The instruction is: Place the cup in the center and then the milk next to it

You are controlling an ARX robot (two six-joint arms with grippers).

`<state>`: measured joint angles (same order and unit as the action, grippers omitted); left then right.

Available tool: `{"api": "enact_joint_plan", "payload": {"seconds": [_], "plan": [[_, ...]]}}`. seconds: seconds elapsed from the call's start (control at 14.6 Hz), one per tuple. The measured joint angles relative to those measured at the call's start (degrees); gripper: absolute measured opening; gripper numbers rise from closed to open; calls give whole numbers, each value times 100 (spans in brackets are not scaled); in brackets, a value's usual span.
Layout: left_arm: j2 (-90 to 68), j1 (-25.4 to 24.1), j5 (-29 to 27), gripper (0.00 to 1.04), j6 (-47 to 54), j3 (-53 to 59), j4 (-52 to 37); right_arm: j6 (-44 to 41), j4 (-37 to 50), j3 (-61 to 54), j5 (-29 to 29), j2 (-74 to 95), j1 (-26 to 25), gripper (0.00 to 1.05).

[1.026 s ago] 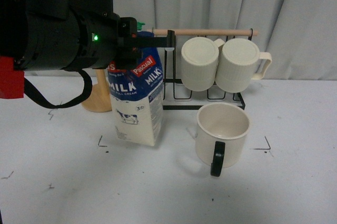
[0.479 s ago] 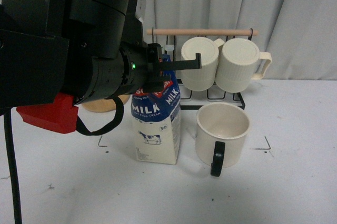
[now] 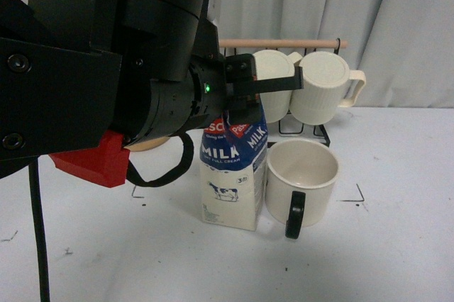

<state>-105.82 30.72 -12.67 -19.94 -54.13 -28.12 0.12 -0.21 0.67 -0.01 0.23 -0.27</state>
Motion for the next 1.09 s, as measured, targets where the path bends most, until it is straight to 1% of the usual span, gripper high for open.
{"api": "enact_joint_plan", "payload": {"seconds": [0.07,0.14,0.21,0.34,0.62,1.09], "plan": [[24,-57,-24,65,2,0,-20,0,0,0,0,0,0,98],[138,-142,-26,86,15,2,-72,0,2,0,0,0,0,98],[361,-205,-7,99,39,37,-90,0,0,0,0,0,0,98],[962,-391,9,98,42,166,-131,0,2,0,0,0,0,98],[1270,-507,28,98,77,365,-378,0,2,0,0,0,0,98],[1915,-686,181,98,238,732,-404,0,2,0,0,0,0,98]]}}
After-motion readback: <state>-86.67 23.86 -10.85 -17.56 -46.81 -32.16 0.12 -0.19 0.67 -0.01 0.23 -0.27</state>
